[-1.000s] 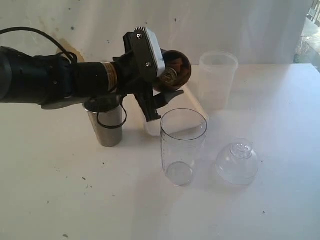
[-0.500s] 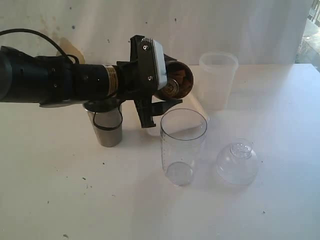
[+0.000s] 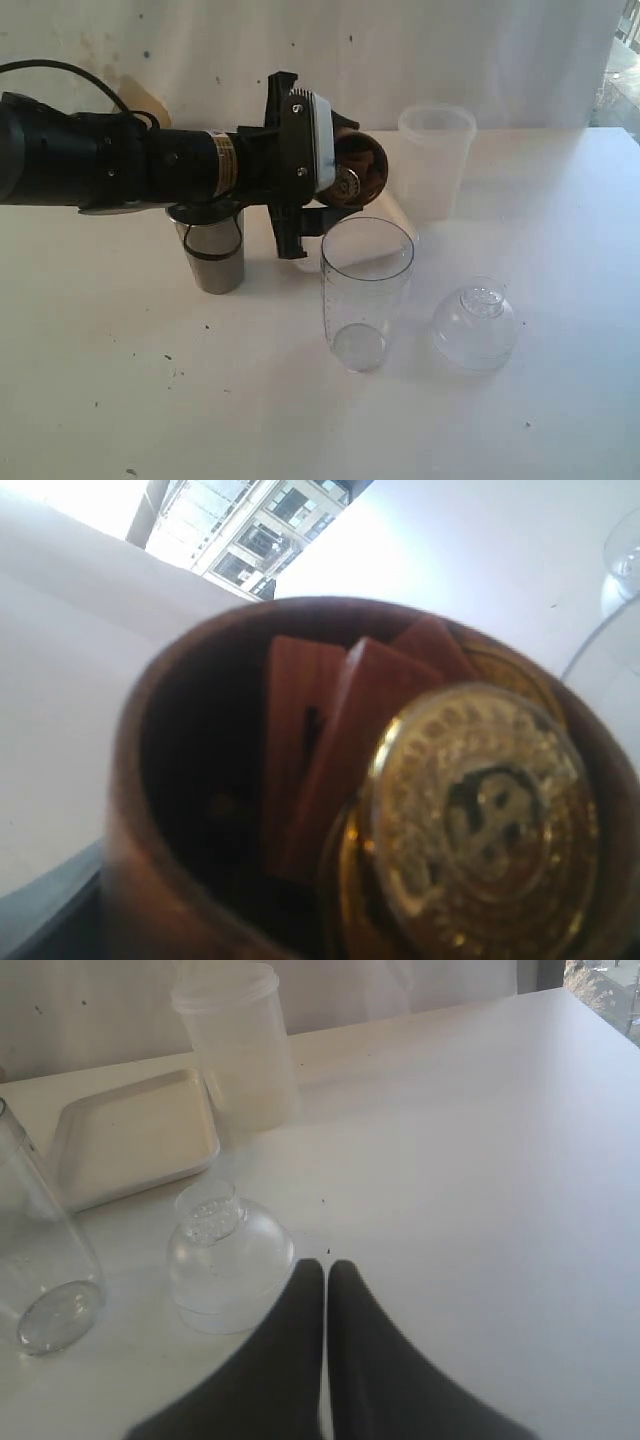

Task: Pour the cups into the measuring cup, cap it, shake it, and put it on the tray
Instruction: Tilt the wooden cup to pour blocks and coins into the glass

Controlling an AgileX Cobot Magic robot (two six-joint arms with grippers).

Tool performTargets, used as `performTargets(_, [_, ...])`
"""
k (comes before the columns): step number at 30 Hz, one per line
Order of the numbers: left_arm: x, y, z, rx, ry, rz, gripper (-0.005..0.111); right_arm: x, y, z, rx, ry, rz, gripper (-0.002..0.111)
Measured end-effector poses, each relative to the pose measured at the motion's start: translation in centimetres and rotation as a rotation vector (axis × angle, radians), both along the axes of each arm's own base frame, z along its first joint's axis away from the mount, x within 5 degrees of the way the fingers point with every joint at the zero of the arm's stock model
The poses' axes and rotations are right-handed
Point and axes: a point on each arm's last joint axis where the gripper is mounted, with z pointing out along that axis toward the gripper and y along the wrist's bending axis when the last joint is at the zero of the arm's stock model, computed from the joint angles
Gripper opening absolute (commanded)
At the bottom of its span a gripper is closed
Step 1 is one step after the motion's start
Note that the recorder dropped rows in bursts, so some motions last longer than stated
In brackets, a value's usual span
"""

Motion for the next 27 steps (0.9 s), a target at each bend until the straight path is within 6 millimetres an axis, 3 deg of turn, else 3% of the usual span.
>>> performTargets(9, [-1.2,-1.6,0.1,0.049,-0.094,-0.081,0.0,0.0,0.0,0.0,0.0,0.0,0.0,0.001])
performTargets(27, [-1.4,-2.0,0.0,0.206,-0.322,-0.162,0.0,0.0,0.0,0.0,0.0,0.0,0.0,0.001])
